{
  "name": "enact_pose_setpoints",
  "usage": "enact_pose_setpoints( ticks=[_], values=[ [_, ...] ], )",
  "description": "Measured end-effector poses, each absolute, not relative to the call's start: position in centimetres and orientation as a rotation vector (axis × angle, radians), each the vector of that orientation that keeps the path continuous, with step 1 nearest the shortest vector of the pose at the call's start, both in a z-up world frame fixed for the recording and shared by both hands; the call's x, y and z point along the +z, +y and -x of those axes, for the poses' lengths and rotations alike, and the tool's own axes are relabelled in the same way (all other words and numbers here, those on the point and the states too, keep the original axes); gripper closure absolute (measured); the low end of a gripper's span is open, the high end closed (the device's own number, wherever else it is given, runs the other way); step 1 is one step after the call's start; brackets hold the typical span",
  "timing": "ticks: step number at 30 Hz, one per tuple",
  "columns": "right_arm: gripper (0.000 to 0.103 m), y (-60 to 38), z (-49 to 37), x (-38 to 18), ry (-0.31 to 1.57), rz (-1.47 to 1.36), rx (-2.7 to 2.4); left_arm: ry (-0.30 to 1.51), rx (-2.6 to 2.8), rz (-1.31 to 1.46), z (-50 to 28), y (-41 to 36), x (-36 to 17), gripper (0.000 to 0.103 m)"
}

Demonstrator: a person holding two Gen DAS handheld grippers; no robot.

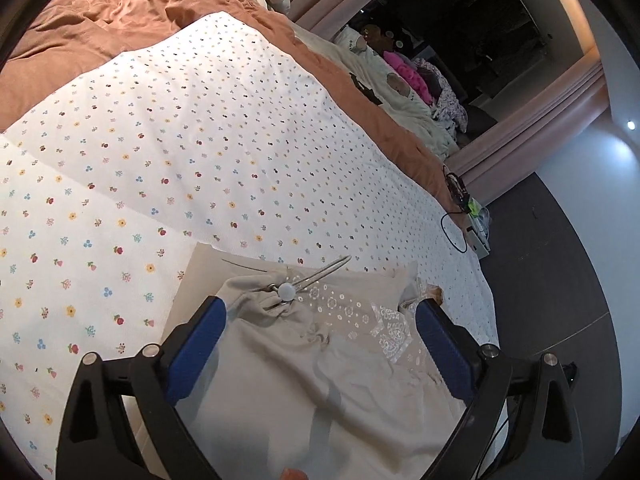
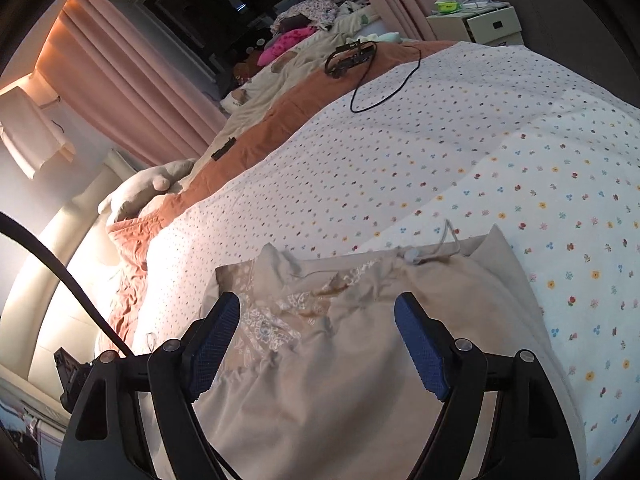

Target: Fold large clothes

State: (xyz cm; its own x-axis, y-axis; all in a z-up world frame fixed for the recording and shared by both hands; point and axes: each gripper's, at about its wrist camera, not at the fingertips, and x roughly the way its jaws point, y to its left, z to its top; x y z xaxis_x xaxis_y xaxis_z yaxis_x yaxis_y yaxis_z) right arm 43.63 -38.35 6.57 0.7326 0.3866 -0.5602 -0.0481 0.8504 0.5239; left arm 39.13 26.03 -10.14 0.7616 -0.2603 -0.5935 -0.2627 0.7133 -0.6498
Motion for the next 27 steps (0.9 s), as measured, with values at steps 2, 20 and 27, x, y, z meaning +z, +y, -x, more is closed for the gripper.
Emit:
enact_pose_setpoints(
  ticks=[2,20,27],
  values=[
    [0.024,-37.3,-43.1,7.3,0.721,-0.489,0.260,0.722,0.003,0.790,-38.4,26.0,-9.9,0.005],
    [0.046,-19.7,-41.9,9.1,0.957,-0.095,0.341,0.711,0.097,0.783,-29.3,26.8,-10.8,0.005],
    [0.056,-15.4,-45.7,5.9,1.057,-0.022,0.275,0.749,0.139,0.782,-25.6,26.8,-12.6,0.007]
  ],
)
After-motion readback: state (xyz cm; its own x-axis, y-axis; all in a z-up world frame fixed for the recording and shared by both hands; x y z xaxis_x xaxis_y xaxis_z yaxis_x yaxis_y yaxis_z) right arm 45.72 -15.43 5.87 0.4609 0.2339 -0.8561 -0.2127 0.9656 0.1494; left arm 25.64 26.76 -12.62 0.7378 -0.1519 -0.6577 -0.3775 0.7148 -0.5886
